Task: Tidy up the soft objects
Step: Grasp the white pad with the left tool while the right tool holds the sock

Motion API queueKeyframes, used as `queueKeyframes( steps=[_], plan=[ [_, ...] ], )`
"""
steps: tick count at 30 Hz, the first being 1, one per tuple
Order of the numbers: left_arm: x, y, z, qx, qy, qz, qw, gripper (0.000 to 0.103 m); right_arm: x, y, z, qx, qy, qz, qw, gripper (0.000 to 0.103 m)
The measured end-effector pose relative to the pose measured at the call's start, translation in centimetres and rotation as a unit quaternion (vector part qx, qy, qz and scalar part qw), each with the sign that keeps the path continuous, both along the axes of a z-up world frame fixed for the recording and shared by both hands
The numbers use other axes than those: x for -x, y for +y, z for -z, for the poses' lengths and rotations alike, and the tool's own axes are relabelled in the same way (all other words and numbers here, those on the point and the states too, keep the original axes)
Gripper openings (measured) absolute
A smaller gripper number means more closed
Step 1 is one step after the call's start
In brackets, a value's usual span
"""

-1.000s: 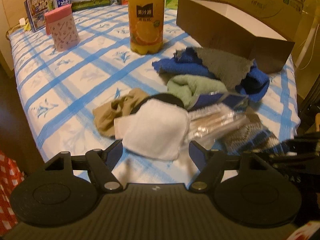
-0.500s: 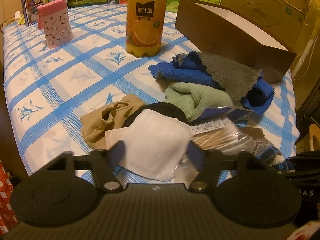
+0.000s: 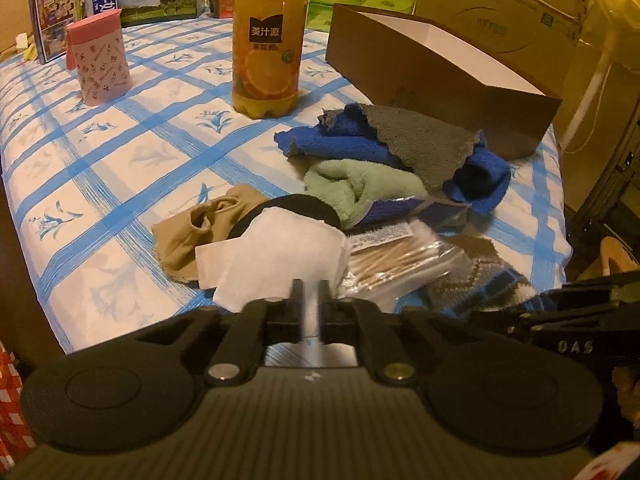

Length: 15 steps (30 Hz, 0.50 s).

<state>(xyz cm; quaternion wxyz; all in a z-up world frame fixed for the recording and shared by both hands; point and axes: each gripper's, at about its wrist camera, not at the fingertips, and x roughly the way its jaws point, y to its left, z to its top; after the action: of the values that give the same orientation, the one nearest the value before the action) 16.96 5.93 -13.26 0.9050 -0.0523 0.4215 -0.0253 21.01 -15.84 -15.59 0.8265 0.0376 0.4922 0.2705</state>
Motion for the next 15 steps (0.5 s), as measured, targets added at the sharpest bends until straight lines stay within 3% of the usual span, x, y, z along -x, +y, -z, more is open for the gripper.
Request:
queueKeyframes(
  steps=[2,15],
  plan=[
    [-0.2,-0.5,-0.2,-0.004,-0.006,0.001,1.0000,0.025,0.0,0.1,0.0,0.001,-0.001,0.001,1.000,0.030],
    [-2.4,-3.7,0.6,-0.082,-0.002,-0.035,0.9960,0.024,-0.2,-0.3,0.1,-0.008,0.003,0.005,1.000,0.030]
  ],
)
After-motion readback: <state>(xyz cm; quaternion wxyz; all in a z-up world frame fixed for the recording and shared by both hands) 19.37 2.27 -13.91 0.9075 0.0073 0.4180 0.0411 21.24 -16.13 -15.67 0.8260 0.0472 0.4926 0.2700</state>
